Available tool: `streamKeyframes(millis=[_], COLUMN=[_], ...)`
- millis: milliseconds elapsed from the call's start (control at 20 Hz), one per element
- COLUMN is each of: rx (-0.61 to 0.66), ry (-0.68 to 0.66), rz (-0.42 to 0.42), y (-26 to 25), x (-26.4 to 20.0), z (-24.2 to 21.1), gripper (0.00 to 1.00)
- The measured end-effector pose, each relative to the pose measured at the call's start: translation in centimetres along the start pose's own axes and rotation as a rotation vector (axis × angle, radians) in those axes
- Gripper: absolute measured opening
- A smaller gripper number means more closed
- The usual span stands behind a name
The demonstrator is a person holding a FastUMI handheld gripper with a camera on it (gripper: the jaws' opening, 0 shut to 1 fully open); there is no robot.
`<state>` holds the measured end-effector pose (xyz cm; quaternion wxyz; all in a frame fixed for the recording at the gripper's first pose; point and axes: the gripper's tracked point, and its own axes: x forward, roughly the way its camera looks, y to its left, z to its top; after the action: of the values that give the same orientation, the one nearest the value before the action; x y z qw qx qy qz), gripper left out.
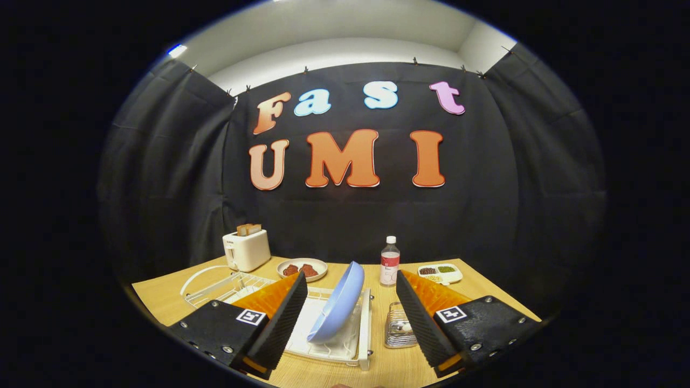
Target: Take the plate from the dish rack, then take the spoon from the basket and place it into the plate.
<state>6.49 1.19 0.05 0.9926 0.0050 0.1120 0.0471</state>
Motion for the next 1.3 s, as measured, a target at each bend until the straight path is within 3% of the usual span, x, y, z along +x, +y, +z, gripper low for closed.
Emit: streamKeyframes(millis=[200,450,800,1050,1300], rx=[-0.014,-0.054,0.023,0.05,0.07], ry=[0.123,0.286,0.538,0.653,0.681], rz=[0.049,0.013,0.041,0.042,0.038], y=[1.4,0.2,0.1,0.8,1.9], x=[2.8,6.1,8.9,10.3,10.2], z=[-1.0,-4.4,-8.3,-10.4,-10.8], gripper=[0.99,0.99,0.98,0.86,0.74])
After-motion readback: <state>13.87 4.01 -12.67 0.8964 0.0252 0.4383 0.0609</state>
